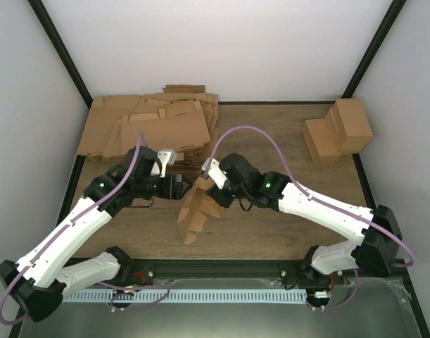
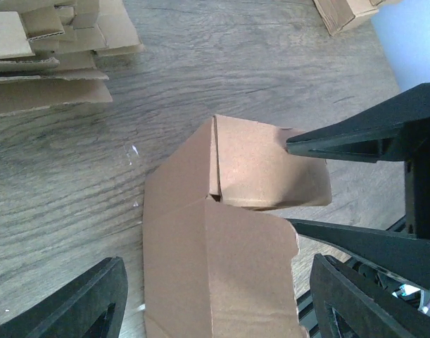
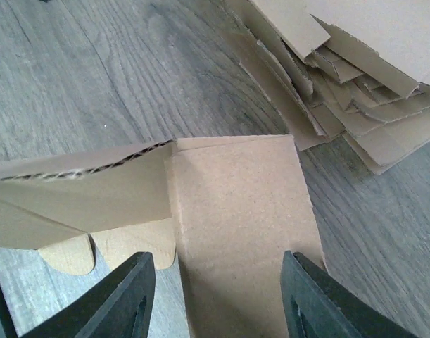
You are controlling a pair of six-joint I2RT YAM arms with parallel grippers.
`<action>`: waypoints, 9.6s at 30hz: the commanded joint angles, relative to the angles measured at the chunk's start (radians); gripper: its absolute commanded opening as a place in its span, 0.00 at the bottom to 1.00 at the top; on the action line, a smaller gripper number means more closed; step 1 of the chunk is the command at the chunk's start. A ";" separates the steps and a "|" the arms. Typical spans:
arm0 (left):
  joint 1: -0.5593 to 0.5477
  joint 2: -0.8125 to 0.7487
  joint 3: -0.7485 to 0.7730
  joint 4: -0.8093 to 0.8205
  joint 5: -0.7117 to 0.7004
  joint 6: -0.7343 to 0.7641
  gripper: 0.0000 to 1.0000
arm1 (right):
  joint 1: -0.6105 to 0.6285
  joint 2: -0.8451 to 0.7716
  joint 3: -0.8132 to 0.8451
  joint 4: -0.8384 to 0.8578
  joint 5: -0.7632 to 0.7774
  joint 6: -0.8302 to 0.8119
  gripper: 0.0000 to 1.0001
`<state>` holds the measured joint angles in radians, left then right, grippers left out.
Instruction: Fold the paper box
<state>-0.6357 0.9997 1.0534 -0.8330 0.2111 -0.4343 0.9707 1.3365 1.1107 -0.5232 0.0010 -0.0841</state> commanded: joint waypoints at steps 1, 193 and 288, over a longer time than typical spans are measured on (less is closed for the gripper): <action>-0.003 0.008 0.025 0.003 0.004 -0.003 0.74 | 0.008 0.015 -0.023 -0.008 0.025 0.017 0.51; -0.001 0.263 -0.170 0.298 -0.276 -0.026 0.69 | -0.215 0.302 -0.041 -0.016 0.125 0.250 0.48; -0.001 0.115 -0.243 0.307 -0.279 -0.081 0.72 | -0.395 -0.006 -0.145 0.107 -0.031 0.328 0.85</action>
<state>-0.6357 1.0714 0.7822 -0.5488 -0.0612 -0.5018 0.6506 1.3132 0.8757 -0.4202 0.0429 0.3058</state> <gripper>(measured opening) 0.748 0.819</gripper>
